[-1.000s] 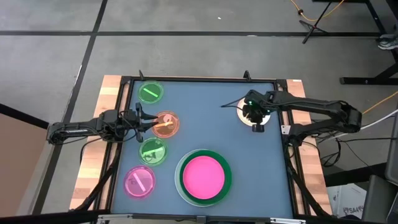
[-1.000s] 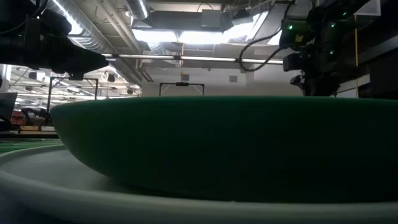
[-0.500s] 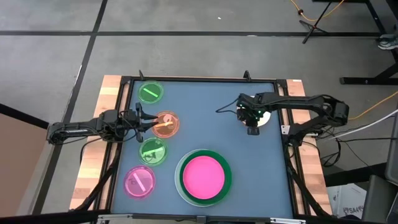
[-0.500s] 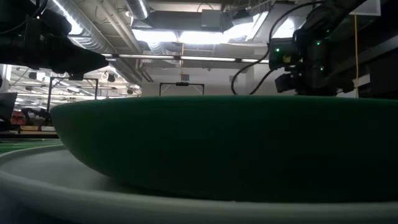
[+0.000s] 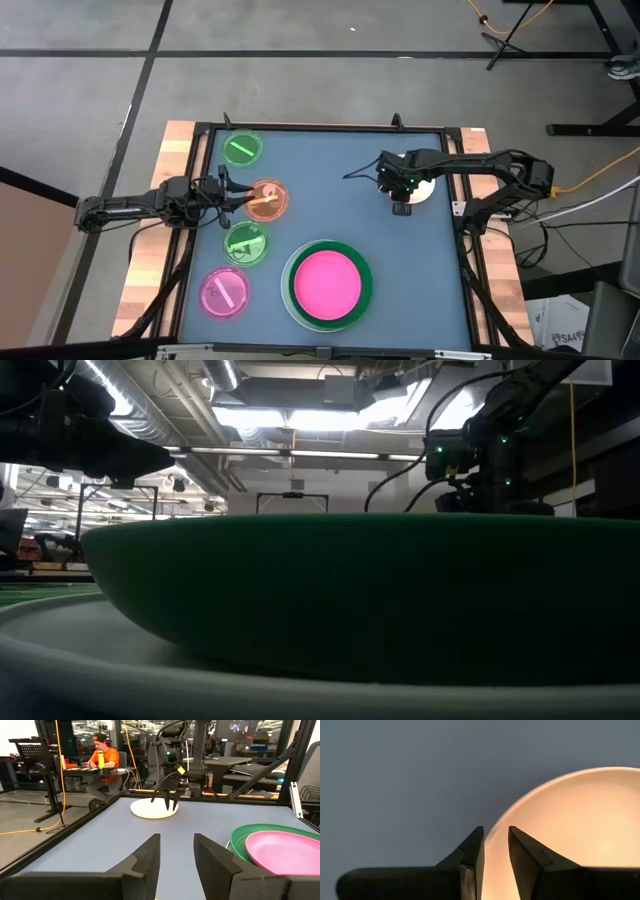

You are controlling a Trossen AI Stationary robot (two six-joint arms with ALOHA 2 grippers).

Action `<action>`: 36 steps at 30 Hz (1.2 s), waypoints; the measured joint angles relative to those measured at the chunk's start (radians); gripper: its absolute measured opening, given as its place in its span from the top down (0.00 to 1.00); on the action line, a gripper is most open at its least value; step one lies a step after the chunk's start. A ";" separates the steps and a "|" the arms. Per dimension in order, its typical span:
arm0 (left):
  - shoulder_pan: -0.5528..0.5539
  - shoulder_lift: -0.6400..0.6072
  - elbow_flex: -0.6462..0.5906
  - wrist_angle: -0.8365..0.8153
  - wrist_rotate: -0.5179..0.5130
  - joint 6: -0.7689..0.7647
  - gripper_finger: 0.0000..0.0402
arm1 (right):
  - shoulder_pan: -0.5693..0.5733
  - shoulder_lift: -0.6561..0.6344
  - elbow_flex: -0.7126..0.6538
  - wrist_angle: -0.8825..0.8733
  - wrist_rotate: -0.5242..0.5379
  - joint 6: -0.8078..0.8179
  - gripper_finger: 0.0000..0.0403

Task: Stack plastic plates
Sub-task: Stack the white plate on the pink plate

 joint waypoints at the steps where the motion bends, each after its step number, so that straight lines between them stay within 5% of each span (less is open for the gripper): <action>1: 0.000 0.000 0.000 0.000 0.000 0.000 0.72 | 0.000 0.000 0.000 -0.001 -0.003 0.000 0.81; 31: 0.000 0.000 0.000 0.000 0.000 0.001 0.72 | 0.000 0.115 0.002 0.026 0.029 0.011 0.81; 36: 0.000 0.000 0.000 0.000 0.000 0.001 0.72 | 0.000 0.115 0.002 0.026 0.031 0.011 0.87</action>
